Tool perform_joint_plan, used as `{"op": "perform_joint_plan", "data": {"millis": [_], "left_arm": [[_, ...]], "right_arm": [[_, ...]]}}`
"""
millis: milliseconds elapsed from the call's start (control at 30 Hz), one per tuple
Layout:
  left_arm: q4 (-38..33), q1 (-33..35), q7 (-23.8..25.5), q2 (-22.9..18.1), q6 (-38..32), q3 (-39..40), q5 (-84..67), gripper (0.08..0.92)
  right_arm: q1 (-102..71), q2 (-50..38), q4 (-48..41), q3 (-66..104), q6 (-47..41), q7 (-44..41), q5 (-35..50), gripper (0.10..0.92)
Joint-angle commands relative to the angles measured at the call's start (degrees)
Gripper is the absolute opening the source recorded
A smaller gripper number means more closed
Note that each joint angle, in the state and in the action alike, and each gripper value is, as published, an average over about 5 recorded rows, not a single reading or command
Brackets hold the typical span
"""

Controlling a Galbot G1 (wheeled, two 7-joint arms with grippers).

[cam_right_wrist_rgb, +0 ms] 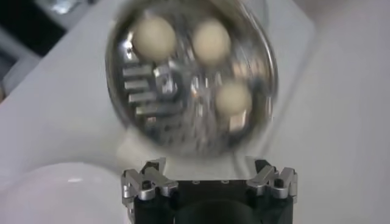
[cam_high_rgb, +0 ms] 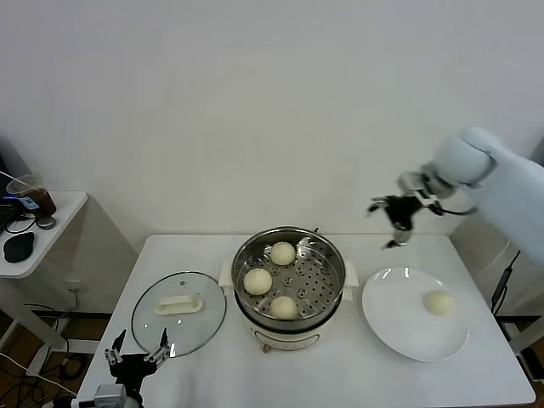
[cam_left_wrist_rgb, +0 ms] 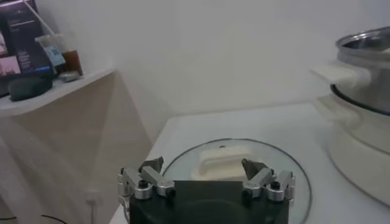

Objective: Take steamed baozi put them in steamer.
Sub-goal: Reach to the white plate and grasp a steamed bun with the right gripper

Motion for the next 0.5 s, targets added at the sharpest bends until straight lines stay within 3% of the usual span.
{"op": "perform_joint_plan", "data": {"millis": [33,200,500], "left_arm": [[1.91,0.2,-0.01,0.22,0.24,-0.2,-0.94,0.823],[2.84,0.45,-0.06,0.13,0.22,-0.61,-0.74,0.823],[2.97,0.81,-0.02,-0.28,0.23,-1.26,-0.47,0.823]], "right_arm": [[-26.55,-10.84,-4.55,23.39,-4.88,-1.28,-14.05,0.823],[-34.37,-7.59,-7.55,28.52,0.32,-0.15,-21.85,0.823],[-32.34,-0.9,-12.56,25.81,4.22,0.08,-28.15,0.823]]}}
